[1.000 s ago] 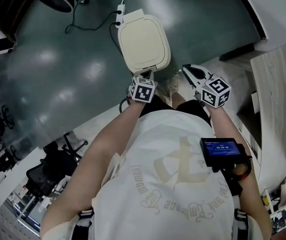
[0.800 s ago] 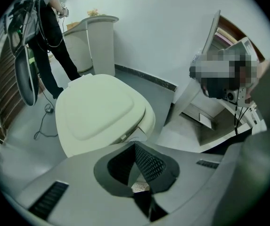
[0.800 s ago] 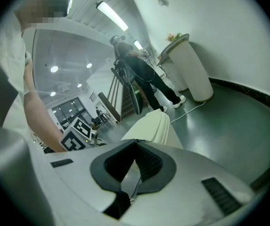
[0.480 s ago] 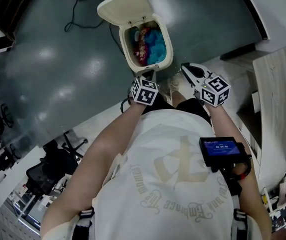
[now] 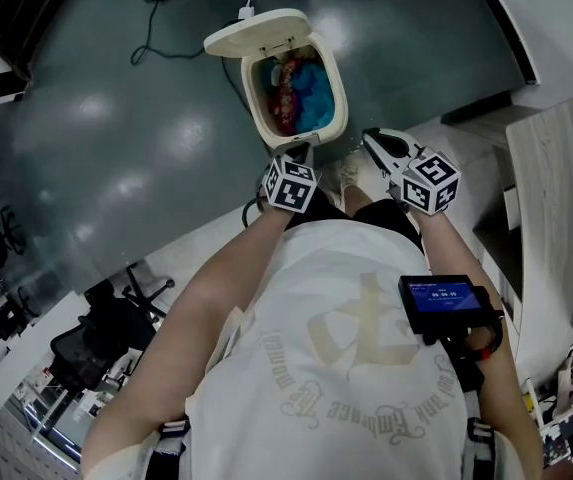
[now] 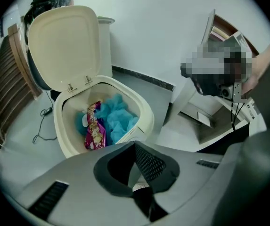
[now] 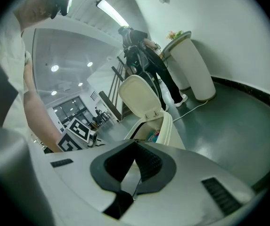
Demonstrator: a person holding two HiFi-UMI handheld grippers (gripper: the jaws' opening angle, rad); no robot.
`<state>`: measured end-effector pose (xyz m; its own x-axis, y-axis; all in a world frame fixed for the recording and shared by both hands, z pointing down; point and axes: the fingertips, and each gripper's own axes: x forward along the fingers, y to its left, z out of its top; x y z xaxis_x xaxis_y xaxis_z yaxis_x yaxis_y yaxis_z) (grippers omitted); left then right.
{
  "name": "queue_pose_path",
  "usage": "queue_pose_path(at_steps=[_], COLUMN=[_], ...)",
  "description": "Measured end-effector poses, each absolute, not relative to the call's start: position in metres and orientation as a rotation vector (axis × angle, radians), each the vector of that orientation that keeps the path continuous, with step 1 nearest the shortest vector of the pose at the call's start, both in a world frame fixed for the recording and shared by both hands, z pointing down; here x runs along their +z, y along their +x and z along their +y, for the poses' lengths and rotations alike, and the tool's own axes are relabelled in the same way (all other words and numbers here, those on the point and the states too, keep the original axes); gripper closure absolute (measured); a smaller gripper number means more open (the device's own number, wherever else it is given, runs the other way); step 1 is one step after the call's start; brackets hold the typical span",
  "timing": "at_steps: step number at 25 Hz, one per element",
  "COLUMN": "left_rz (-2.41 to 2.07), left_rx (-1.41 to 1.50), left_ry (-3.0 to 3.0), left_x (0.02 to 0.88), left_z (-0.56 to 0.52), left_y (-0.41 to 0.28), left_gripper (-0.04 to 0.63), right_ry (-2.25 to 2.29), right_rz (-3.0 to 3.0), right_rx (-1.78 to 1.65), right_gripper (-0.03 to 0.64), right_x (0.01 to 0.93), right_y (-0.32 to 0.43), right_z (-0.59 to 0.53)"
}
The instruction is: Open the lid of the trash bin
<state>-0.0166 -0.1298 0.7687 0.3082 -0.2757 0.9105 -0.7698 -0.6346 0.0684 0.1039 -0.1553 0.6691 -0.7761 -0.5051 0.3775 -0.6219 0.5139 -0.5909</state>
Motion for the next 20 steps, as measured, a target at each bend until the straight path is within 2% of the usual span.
queue_pose_path(at_steps=[8, 20], left_rz=[-0.951, -1.053], left_rx=[1.227, 0.947], left_ry=[2.040, 2.086], left_x=[0.765, 0.728], left_z=[-0.131, -0.150], left_y=[-0.020, -0.025], left_gripper=[0.580, 0.580], right_ry=[0.944, 0.884], right_rz=[-2.607, -2.630], right_rx=[1.099, 1.053], right_gripper=[0.612, 0.611], right_x=[0.664, 0.653], right_y=[0.098, 0.085], right_z=[-0.157, -0.164])
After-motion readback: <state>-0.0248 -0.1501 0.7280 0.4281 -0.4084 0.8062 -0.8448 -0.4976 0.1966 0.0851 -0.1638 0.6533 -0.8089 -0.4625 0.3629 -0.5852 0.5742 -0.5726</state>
